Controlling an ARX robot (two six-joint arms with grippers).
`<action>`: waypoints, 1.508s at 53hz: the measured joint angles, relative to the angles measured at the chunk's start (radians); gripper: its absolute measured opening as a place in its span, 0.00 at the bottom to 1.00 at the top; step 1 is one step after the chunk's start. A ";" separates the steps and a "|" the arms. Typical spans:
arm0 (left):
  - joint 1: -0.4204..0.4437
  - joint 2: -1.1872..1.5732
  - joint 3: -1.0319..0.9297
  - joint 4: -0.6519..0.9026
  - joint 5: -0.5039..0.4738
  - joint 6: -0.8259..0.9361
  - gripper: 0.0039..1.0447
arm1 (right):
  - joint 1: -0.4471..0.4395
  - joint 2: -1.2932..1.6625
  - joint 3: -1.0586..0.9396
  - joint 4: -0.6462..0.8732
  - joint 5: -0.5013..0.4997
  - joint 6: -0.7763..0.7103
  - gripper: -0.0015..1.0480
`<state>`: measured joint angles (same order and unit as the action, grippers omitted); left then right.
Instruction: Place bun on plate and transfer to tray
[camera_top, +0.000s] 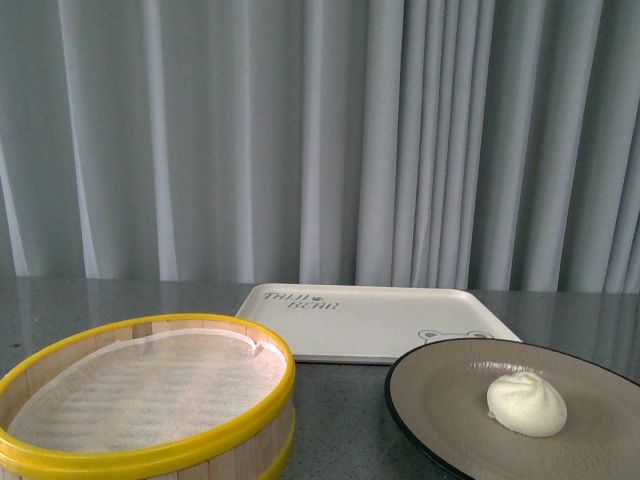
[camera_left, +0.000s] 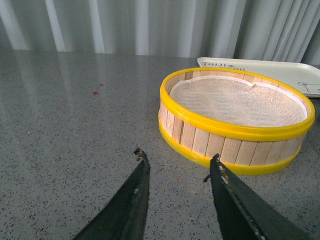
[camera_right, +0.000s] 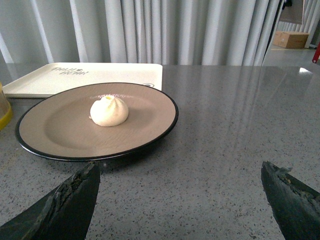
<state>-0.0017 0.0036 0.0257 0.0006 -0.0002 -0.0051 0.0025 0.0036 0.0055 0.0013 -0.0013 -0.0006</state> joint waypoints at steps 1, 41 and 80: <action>0.000 0.000 0.000 0.000 0.000 0.000 0.41 | 0.000 0.000 0.000 0.000 0.000 0.000 0.92; 0.000 0.000 0.000 0.000 0.000 0.001 0.94 | 0.000 0.000 0.000 0.000 0.000 0.000 0.92; 0.000 0.000 0.000 0.000 0.000 0.001 0.94 | 0.306 0.709 0.306 -0.105 0.111 -1.063 0.92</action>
<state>-0.0017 0.0036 0.0257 0.0006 -0.0006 -0.0044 0.3080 0.7124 0.3119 -0.1040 0.1101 -1.0634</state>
